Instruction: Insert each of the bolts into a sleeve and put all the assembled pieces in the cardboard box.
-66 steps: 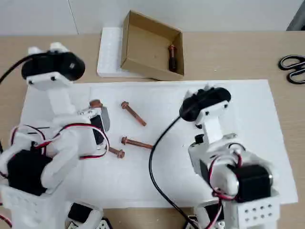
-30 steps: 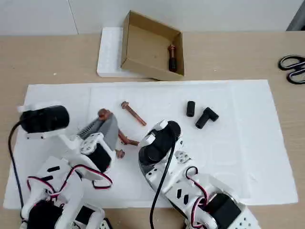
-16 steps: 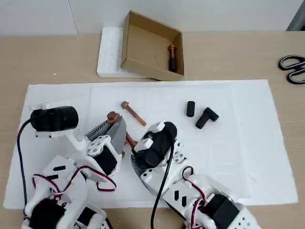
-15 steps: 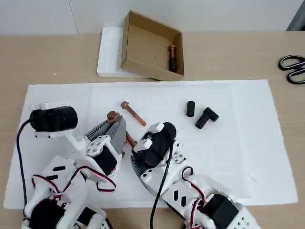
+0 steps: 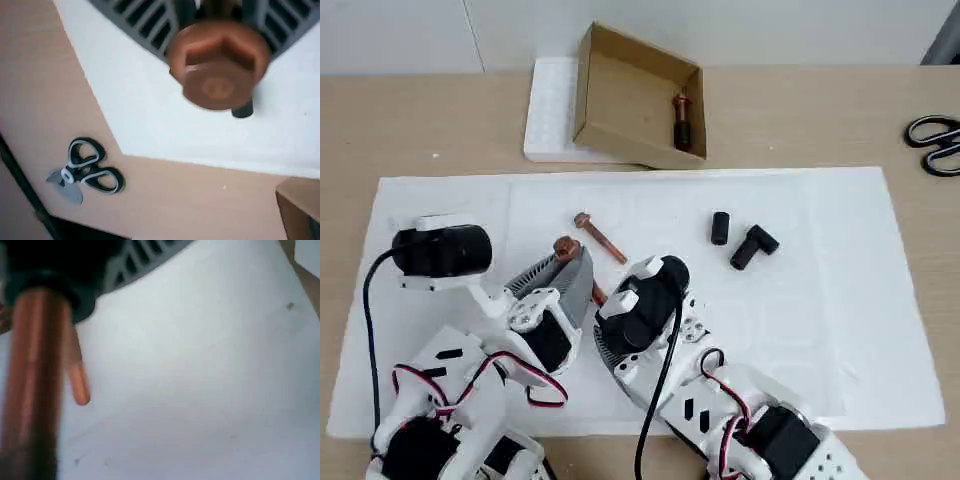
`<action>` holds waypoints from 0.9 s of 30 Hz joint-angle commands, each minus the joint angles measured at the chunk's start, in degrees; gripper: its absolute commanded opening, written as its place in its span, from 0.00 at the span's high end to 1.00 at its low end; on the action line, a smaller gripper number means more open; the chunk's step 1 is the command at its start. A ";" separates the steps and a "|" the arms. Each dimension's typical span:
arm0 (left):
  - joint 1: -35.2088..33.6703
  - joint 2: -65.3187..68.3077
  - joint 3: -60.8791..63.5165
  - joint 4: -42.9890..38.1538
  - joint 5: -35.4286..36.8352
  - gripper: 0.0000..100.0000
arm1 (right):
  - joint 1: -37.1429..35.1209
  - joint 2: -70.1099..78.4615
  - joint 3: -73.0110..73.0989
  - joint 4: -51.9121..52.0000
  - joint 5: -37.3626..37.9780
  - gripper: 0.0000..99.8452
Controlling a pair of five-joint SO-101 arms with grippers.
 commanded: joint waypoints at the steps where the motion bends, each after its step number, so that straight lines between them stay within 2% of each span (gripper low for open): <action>1: 0.62 -0.53 -0.31 0.44 0.26 0.99 | -0.31 -0.31 -0.88 -3.56 -0.18 1.00; 10: 0.53 -0.53 0.66 0.79 -0.53 0.99 | -0.22 -0.40 -1.14 -4.88 -0.18 1.00; 18: 0.35 -0.53 2.77 0.44 -2.55 0.99 | -0.13 -0.48 -5.54 -0.04 -0.18 1.00; 27: 0.70 -0.44 2.77 0.00 -2.55 0.99 | -0.13 -0.31 -5.71 -1.89 0.00 1.00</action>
